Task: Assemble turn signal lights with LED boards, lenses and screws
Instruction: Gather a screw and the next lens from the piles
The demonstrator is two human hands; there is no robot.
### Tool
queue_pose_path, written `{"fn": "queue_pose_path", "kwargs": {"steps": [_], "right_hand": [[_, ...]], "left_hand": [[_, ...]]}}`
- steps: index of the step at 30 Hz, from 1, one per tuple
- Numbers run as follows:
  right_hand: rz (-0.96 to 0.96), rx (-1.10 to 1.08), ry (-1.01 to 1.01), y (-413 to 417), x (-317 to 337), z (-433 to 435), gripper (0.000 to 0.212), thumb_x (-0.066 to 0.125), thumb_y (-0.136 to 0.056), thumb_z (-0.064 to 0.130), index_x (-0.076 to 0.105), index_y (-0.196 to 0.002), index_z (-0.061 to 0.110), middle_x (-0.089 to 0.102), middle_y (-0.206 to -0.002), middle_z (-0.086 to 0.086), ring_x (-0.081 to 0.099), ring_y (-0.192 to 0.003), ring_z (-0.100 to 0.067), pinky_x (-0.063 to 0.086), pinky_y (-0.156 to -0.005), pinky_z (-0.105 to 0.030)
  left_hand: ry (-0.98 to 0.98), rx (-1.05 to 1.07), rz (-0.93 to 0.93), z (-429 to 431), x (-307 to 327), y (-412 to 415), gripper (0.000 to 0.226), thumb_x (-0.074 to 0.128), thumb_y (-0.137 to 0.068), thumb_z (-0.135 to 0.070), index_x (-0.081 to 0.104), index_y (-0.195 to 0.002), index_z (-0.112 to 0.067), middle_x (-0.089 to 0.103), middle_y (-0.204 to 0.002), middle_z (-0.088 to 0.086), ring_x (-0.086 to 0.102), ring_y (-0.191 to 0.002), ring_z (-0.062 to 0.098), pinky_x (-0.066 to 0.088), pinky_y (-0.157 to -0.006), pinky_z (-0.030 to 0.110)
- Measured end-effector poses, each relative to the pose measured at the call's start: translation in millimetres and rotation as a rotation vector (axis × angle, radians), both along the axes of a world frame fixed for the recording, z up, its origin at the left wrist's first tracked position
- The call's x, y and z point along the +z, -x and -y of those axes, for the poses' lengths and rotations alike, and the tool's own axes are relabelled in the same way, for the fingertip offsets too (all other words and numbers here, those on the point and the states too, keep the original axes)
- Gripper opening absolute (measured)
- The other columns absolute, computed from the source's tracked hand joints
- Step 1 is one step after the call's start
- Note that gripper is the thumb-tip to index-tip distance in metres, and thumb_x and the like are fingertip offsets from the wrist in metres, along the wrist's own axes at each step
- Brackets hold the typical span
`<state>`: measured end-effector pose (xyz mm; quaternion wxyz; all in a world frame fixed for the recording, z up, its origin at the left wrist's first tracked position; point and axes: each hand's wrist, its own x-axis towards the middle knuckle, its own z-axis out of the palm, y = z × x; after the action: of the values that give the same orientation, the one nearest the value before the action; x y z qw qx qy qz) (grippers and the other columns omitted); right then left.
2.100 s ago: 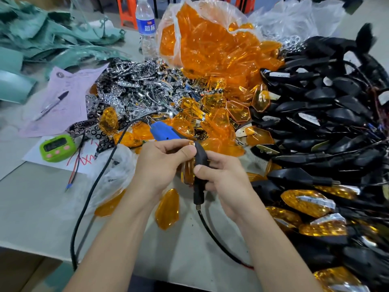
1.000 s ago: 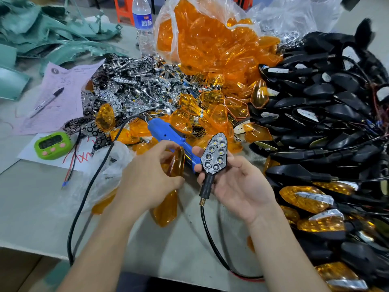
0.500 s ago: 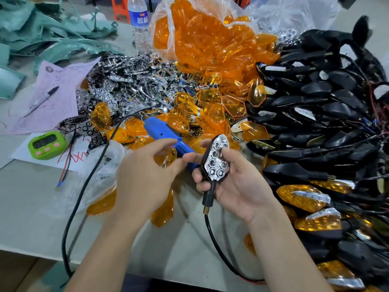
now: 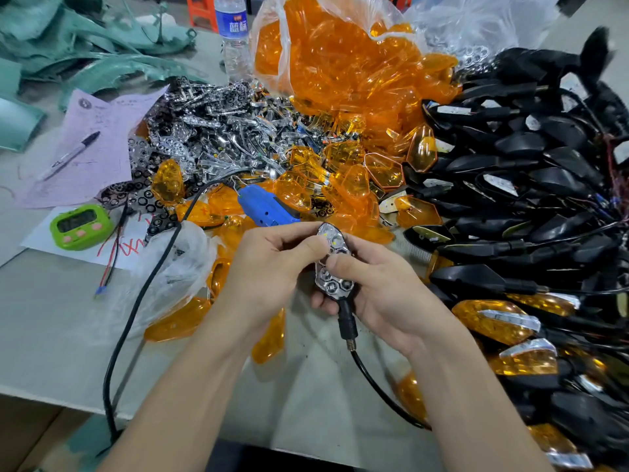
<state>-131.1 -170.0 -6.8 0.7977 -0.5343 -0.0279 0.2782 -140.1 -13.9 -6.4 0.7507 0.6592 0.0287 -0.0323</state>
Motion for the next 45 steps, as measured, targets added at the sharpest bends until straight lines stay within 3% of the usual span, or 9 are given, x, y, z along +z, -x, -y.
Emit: {"fn": "queue_pose_path", "kwargs": {"steps": [3, 8, 13, 20, 24, 27, 31, 39, 45], "right_hand": [[-0.042, -0.052, -0.056, 0, 1, -4, 0.042, 0.062, -0.083, 0.003, 0.058, -0.124, 0.005, 0.071, -0.092, -0.018, 0.069, -0.073, -0.031, 0.056, -0.061, -0.034], [0.071, -0.199, 0.138, 3, -5, -8, 0.019, 0.065, -0.096, 0.008, 0.065, -0.115, 0.011, 0.075, -0.103, -0.021, 0.072, -0.084, -0.033, 0.061, -0.086, -0.054], [0.09, -0.253, 0.167, 5, 2, -8, 0.019, 0.062, -0.101, 0.003, 0.066, -0.118, 0.011, 0.075, -0.105, -0.022, 0.075, -0.08, -0.03, 0.062, -0.068, -0.033], [0.106, -0.238, 0.145, 5, 3, -11, 0.021, 0.069, -0.097, 0.005, 0.064, -0.117, 0.009, 0.078, -0.094, -0.017, 0.073, -0.074, -0.03, 0.062, -0.069, -0.036], [0.082, -0.178, 0.318, 10, -6, -7, 0.018, 0.073, -0.096, 0.014, 0.062, -0.11, 0.015, 0.077, -0.092, -0.016, 0.076, -0.076, -0.028, 0.065, -0.074, -0.044], [0.088, -0.014, 0.507, 20, -15, -3, 0.03, 0.073, -0.091, 0.006, 0.062, -0.116, 0.018, 0.075, -0.09, -0.018, 0.073, -0.067, -0.026, 0.062, -0.065, -0.036], [0.129, -0.045, 0.572, 28, -20, -8, 0.012, 0.057, -0.097, 0.0, 0.066, -0.101, 0.008, 0.075, -0.079, -0.016, 0.058, -0.048, -0.015, 0.044, -0.046, -0.021], [0.04, -0.164, 0.438, 33, -21, -21, 0.015, 0.053, -0.102, 0.001, 0.067, -0.095, -0.003, 0.07, -0.065, -0.01, 0.037, -0.042, -0.01, 0.03, -0.041, -0.018], [0.082, -0.164, 0.491, 33, -21, -21, 0.014, 0.059, -0.098, 0.004, 0.069, -0.091, 0.0, 0.072, -0.068, -0.008, 0.044, -0.048, -0.014, 0.036, -0.048, -0.024]], "left_hand": [[0.034, 0.142, -0.018, 3, 0, -4, 0.018, 0.069, -0.095, -0.006, 0.084, -0.097, -0.016, 0.074, -0.073, 0.011, 0.06, -0.047, 0.027, 0.05, -0.043, 0.029], [-0.044, 0.276, 0.03, 1, -3, -10, 0.017, 0.075, -0.091, -0.011, 0.083, -0.101, -0.023, 0.08, -0.088, 0.006, 0.071, -0.078, 0.027, 0.059, -0.076, 0.054], [-0.032, 0.171, 0.009, -2, 1, -12, 0.023, 0.067, -0.099, -0.009, 0.079, -0.106, -0.027, 0.081, -0.097, 0.003, 0.073, -0.088, 0.022, 0.062, -0.083, 0.045], [0.09, -0.043, -0.05, -6, 4, -10, 0.024, 0.055, -0.105, -0.009, 0.076, -0.114, -0.015, 0.071, -0.115, 0.026, 0.063, -0.082, 0.028, 0.051, -0.053, 0.029], [0.123, 0.153, -0.035, -7, 3, -22, 0.024, 0.056, -0.102, 0.0, 0.073, -0.114, -0.011, 0.074, -0.1, 0.015, 0.068, -0.092, 0.025, 0.059, -0.082, 0.04], [0.103, 0.229, -0.023, -13, 2, -30, 0.026, 0.058, -0.102, -0.002, 0.064, -0.125, -0.013, 0.076, -0.09, 0.002, 0.071, -0.083, 0.016, 0.06, -0.077, 0.036], [0.028, 0.302, 0.001, -13, -2, -33, 0.016, 0.064, -0.099, -0.006, 0.064, -0.104, -0.021, 0.072, -0.071, -0.011, 0.067, -0.07, 0.008, 0.059, -0.072, 0.034], [0.051, 0.243, -0.04, -7, -3, -27, 0.054, 0.069, -0.08, -0.02, 0.063, -0.133, -0.023, 0.068, -0.102, 0.006, 0.068, -0.098, 0.03, 0.057, -0.09, 0.067], [0.109, 0.229, 0.012, -10, -7, -28, 0.053, 0.062, -0.096, 0.006, 0.059, -0.145, -0.016, 0.079, -0.1, -0.002, 0.073, -0.09, 0.013, 0.064, -0.075, 0.033]]}}
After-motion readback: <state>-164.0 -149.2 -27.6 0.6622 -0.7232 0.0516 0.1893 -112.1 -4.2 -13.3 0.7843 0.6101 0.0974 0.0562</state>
